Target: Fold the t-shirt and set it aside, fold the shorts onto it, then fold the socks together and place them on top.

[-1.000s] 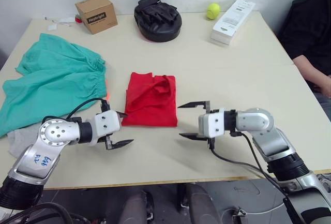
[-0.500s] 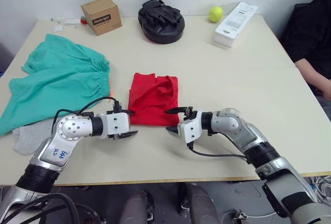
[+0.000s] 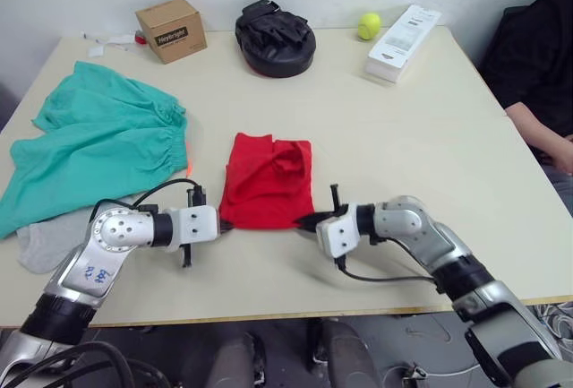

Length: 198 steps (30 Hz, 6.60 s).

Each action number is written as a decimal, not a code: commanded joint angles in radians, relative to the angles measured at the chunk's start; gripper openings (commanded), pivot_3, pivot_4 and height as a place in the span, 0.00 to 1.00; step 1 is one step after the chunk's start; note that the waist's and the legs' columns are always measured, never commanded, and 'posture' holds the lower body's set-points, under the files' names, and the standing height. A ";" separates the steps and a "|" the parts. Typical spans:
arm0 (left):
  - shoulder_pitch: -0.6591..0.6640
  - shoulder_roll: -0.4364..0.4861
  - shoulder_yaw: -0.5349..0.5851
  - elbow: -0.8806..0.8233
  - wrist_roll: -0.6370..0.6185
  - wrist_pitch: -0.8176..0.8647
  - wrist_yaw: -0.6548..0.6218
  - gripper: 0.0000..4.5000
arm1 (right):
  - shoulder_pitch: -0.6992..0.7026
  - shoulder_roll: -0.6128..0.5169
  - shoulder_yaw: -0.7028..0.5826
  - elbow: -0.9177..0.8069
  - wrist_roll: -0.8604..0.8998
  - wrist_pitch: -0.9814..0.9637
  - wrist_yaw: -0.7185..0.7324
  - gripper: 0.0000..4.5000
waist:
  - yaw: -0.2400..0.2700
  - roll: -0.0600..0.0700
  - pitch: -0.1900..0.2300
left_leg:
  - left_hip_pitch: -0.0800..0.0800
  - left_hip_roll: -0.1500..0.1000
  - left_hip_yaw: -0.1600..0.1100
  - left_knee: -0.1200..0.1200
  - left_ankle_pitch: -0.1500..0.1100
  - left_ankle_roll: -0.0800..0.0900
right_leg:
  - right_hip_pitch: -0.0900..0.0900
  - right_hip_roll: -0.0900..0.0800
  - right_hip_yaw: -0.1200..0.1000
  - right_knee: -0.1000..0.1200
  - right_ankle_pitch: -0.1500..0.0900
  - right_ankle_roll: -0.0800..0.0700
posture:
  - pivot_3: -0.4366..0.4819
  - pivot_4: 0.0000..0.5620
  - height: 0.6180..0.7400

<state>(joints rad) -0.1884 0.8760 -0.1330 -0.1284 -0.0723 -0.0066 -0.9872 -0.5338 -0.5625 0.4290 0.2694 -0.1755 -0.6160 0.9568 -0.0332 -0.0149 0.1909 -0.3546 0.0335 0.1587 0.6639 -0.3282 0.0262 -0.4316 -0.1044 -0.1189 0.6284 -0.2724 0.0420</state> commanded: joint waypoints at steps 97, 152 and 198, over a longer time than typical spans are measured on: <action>-0.467 -0.288 0.228 0.130 -0.356 0.874 0.165 0.44 | 0.118 -0.067 -0.262 -0.484 0.431 0.790 0.094 0.31 | 0.031 -0.003 0.001 | -0.015 0.004 -0.006 0.019 -0.004 0.000 | -0.006 0.005 -0.006 0.007 0.000 0.001 | 0.48 0.27 1.00; -0.066 -0.158 -0.081 -0.165 -0.105 0.586 0.101 0.00 | -0.255 0.354 -0.004 -0.005 0.137 0.704 -0.090 0.00 | 0.002 -0.004 -0.004 | -0.014 0.004 -0.005 0.018 -0.002 -0.001 | -0.011 0.004 -0.002 0.013 -0.001 -0.002 | 0.48 0.27 1.00; 0.007 -0.148 -0.052 -0.225 -0.128 0.605 0.130 0.00 | 0.016 0.043 -0.515 -0.374 0.859 2.059 -0.194 0.99 | 0.006 -0.003 -0.004 | -0.014 0.005 -0.007 0.012 -0.004 -0.002 | -0.012 0.004 -0.002 0.008 -0.002 -0.005 | 0.48 0.27 1.00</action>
<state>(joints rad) -0.2104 0.7114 -0.1735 -0.3576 -0.2088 0.5708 -0.8533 -0.5107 -0.5371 -0.0812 -0.1405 0.6798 1.4216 0.7935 -0.0273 -0.0184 0.1867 -0.3687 0.0382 0.1516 0.6762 -0.3321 0.0240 -0.4436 -0.1008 -0.1214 0.6365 -0.2749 0.0371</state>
